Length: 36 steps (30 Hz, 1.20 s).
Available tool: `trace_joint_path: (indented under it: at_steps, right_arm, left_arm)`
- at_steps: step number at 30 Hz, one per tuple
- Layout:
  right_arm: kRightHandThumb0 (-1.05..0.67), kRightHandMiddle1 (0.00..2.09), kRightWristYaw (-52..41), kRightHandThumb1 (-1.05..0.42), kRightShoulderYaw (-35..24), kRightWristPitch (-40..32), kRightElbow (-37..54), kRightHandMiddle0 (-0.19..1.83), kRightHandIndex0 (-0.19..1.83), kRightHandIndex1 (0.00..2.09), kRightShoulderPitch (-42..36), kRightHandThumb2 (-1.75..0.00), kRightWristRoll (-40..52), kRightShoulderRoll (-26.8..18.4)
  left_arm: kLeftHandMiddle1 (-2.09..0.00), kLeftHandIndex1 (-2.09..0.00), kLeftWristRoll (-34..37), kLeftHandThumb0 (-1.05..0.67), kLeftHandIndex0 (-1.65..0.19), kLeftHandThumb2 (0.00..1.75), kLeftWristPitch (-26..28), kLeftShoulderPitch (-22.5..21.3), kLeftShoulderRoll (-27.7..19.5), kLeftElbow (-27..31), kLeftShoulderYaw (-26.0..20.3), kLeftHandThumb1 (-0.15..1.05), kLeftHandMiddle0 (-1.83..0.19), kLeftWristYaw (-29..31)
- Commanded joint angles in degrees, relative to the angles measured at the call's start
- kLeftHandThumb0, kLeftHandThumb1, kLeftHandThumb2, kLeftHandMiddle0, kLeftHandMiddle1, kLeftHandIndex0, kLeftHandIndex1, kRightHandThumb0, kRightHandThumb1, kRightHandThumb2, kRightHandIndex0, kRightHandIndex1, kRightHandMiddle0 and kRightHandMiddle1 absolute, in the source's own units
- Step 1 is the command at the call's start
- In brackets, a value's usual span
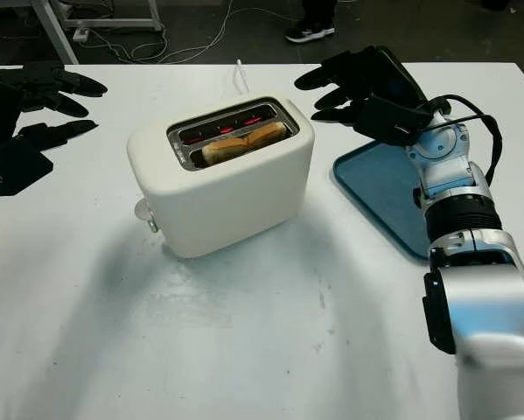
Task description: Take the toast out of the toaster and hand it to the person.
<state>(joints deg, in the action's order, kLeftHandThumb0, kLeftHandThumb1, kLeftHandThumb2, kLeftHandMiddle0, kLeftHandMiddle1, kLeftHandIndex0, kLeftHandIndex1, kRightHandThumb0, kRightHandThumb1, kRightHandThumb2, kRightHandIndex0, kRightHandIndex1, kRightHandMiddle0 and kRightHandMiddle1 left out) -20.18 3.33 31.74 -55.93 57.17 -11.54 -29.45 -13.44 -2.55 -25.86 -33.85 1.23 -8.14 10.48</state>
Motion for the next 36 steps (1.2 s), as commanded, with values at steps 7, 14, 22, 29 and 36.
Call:
trace_joint_path:
  at_steps: [7,14,22,29,36]
  right_arm:
    - [-0.03,0.00,-0.6,-0.73,-0.8,-1.1,1.2,1.03,1.13,0.04,0.1,0.00,1.4,-0.2]
    - [0.00,0.00,0.3,-0.73,-0.4,-1.1,1.9,1.02,1.13,0.04,-0.3,0.00,0.5,-0.6]
    - [0.01,0.00,0.4,-0.73,-0.3,-1.8,2.9,1.02,1.12,0.03,-0.6,0.00,0.4,-0.8]
    - [0.01,0.00,0.5,-0.73,-0.5,-1.6,2.7,1.02,1.13,0.03,-0.7,0.00,0.7,-0.6]
    - [-0.01,0.01,0.3,-0.73,-0.4,-1.7,2.7,1.03,1.14,0.03,-0.5,0.00,0.6,-0.6]
  left_arm:
    - [-0.79,-0.44,0.8,-0.03,-0.80,0.00,-0.7,0.9,-0.1,0.8,-0.8,0.82,-0.76,-0.1]
    - [-0.81,-0.44,1.1,0.00,-0.81,0.00,-0.9,0.8,0.0,1.0,-1.0,0.81,-0.76,-0.1]
    - [-0.83,-0.44,1.4,0.04,-0.81,0.00,-1.6,0.7,0.2,0.7,-1.1,0.81,-0.75,-0.1]
    - [-0.86,-0.44,0.7,0.03,-0.81,0.00,-3.2,0.6,-0.1,0.2,-1.2,0.81,-0.75,-0.4]
    - [-0.85,-0.44,0.4,0.04,-0.81,0.00,-3.0,0.5,-0.3,0.5,-1.2,0.81,-0.76,-0.2]
